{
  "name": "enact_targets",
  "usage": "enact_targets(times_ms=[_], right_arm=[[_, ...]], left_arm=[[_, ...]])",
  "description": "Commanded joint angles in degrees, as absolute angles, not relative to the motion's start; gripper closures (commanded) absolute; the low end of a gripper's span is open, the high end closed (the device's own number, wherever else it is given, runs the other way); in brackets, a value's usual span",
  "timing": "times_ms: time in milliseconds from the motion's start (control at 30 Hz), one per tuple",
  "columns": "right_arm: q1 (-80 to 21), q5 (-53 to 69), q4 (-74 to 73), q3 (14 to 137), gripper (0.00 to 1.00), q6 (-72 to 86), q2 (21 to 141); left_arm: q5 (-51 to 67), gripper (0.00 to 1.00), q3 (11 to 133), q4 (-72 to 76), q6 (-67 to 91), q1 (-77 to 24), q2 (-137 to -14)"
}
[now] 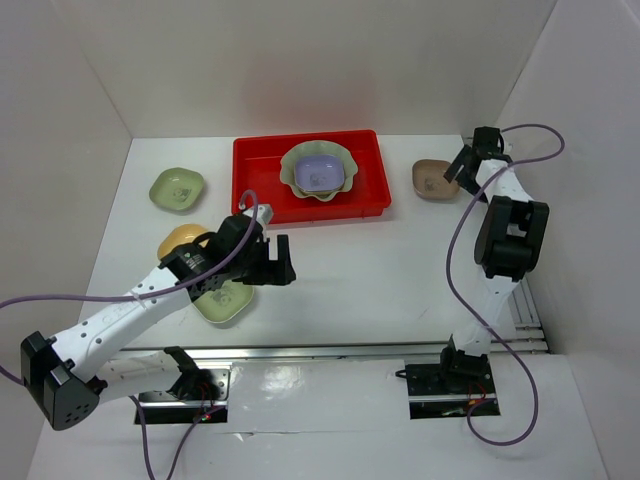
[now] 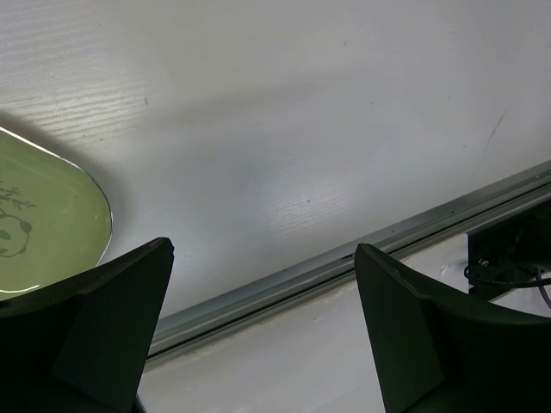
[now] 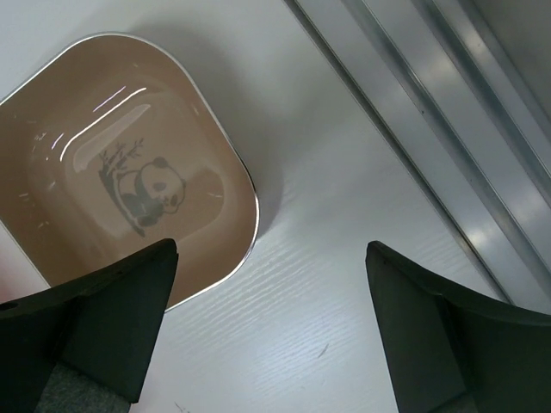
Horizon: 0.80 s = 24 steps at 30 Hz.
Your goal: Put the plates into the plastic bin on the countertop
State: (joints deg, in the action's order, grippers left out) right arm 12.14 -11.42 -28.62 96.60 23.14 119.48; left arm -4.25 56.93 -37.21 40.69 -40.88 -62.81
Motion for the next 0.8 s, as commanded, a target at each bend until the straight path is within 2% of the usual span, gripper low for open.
enact_targets(times_ms=[0, 167, 333, 433, 500, 600, 633, 667, 767], right_arm=[[12.3, -10.45, -25.66, 96.59, 0.05, 22.33, 119.62], [11.17, -11.69, -25.05, 96.06, 0.19, 21.8, 122.34], [10.63, -13.01, -21.19, 93.52, 0.24, 21.27, 123.75], [10.11, -12.48, -19.96, 92.02, 0.36, 20.66, 123.75], [9.5, -12.48, -19.95, 91.32, 0.45, 20.65, 123.75], [8.96, -13.27, -19.95, 91.32, 0.77, 21.52, 124.8], [8.96, -13.27, -19.95, 90.8, 0.81, 22.06, 124.8], [8.44, -13.79, -20.56, 90.79, 0.9, 23.45, 124.8], [8.44, -14.33, -22.14, 91.4, 1.0, 25.92, 124.8]], left_arm=[[-2.03, 0.0, 56.6, -35.16, 39.37, -40.52, -61.7], [-1.41, 0.0, 55.99, -33.84, 39.37, -40.52, -61.7], [-0.88, 0.0, 55.99, -33.84, 39.37, -40.52, -61.17], [-0.88, 0.0, 55.46, -33.23, 39.37, -40.52, -61.17], [-0.36, 0.0, 55.46, -33.22, 39.37, -40.52, -61.17], [0.18, 0.0, 55.46, -32.61, 38.85, -40.52, -61.69], [0.78, 0.0, 55.46, -32.0, 38.85, -40.52, -61.7], [0.79, 0.0, 55.46, -31.99, 38.85, -40.52, -61.7], [0.79, 0.0, 55.46, -31.99, 38.85, -40.52, -62.23]])
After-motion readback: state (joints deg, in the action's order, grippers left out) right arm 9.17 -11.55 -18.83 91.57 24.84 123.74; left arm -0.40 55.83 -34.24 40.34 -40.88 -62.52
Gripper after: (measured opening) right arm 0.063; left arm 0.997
